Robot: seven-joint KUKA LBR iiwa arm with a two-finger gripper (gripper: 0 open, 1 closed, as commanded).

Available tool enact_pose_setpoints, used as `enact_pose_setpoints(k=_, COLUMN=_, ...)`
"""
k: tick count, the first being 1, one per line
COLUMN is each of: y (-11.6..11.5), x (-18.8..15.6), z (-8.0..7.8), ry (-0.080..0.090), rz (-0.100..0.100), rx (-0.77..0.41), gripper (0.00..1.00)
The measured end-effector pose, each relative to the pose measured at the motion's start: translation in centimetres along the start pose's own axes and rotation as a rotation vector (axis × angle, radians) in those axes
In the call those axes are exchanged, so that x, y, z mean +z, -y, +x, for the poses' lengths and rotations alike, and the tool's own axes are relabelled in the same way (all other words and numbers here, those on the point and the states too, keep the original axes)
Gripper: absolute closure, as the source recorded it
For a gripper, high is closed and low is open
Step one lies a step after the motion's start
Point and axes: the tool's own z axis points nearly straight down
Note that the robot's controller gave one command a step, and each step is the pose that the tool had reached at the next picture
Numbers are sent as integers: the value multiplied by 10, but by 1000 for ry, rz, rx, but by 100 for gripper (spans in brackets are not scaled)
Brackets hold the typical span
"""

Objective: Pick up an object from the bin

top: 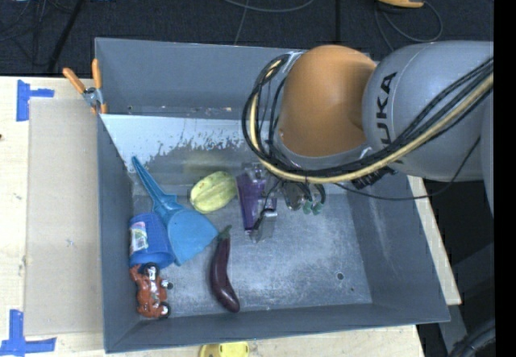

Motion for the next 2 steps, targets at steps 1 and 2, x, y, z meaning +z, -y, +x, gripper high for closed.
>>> enact_pose_setpoints(k=1, y=0, x=0, z=0, ry=0, rz=0, rx=-1, gripper=100)
enact_pose_setpoints(k=2, y=7, x=-47, z=7, ry=-4, rz=0, rx=3, gripper=100)
